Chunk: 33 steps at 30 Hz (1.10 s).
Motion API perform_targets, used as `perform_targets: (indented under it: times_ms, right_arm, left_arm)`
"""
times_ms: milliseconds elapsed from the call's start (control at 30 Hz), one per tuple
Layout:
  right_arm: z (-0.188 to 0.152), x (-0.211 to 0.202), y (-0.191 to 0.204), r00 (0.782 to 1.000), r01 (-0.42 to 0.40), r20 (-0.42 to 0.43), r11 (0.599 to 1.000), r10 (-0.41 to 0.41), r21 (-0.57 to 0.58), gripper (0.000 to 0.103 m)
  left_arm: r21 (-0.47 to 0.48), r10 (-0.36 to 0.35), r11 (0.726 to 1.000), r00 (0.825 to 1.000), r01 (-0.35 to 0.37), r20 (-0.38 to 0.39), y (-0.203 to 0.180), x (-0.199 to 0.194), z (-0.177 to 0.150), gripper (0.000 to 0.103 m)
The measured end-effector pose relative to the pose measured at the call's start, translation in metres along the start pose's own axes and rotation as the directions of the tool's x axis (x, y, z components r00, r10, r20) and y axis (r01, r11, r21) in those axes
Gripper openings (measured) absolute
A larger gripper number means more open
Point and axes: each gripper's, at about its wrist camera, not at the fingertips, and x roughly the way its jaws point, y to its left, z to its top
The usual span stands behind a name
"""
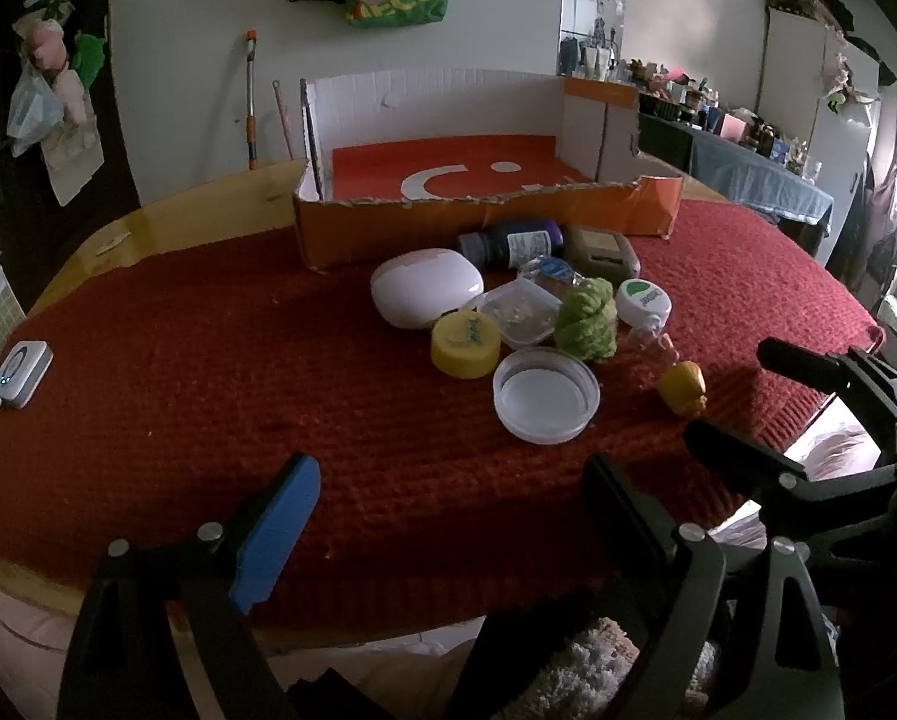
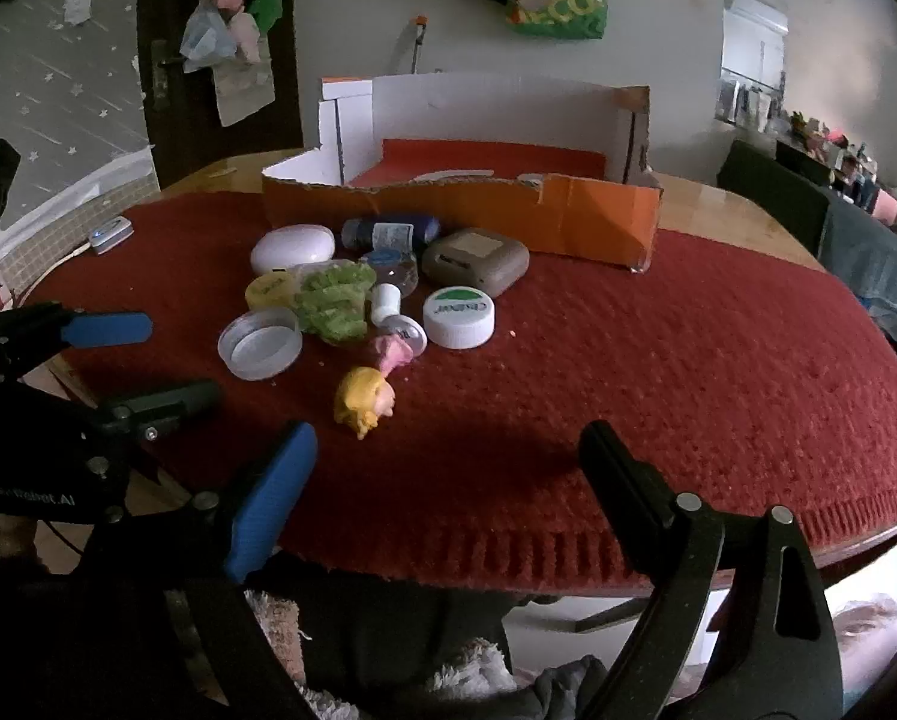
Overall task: Organize objects
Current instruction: 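Grasp the clear round dish with the left tool while the right tool grasps the yellow figurine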
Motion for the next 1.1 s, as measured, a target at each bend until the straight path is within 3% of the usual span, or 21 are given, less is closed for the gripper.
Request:
perform_targets:
  times_ms: [533,600,733,800,1033,1100]
  right_arm:
    - [0.011,0.014,-0.014,0.999,0.034,-0.014,0.999,-0.033,0.012,0.084]
    - [0.012,0.015,-0.019,1.000,0.022,-0.019,0.999,-0.022,0.030,0.077]
    - [0.016,0.017,-0.018,1.000,-0.009,-0.019,1.000,0.009,0.012,0.065]
    - [0.018,0.019,-0.015,0.999,-0.035,-0.025,0.999,0.035,0.006,0.054]
    - [0.022,0.024,-0.006,0.997,-0.069,-0.032,0.997,0.068,-0.026,0.048]
    - [0.022,0.025,-0.004,0.997,-0.075,-0.033,0.996,0.074,-0.039,0.037]
  left_arm:
    - [0.035,-0.014,0.999,1.000,0.014,0.004,-0.008,0.006,0.008,0.091]
    - [0.040,-0.020,0.999,1.000,0.019,0.006,-0.011,0.009,0.010,0.091]
    - [0.042,-0.034,0.999,0.999,0.034,-0.004,-0.012,0.016,0.015,0.074]
    - [0.033,-0.046,0.998,0.999,0.046,-0.006,-0.010,0.018,0.016,0.072]
    - [0.035,-0.076,0.996,0.997,0.076,0.002,-0.013,0.020,0.019,0.071]
    - [0.044,-0.079,0.996,0.997,0.078,0.008,-0.016,0.023,0.021,0.071]
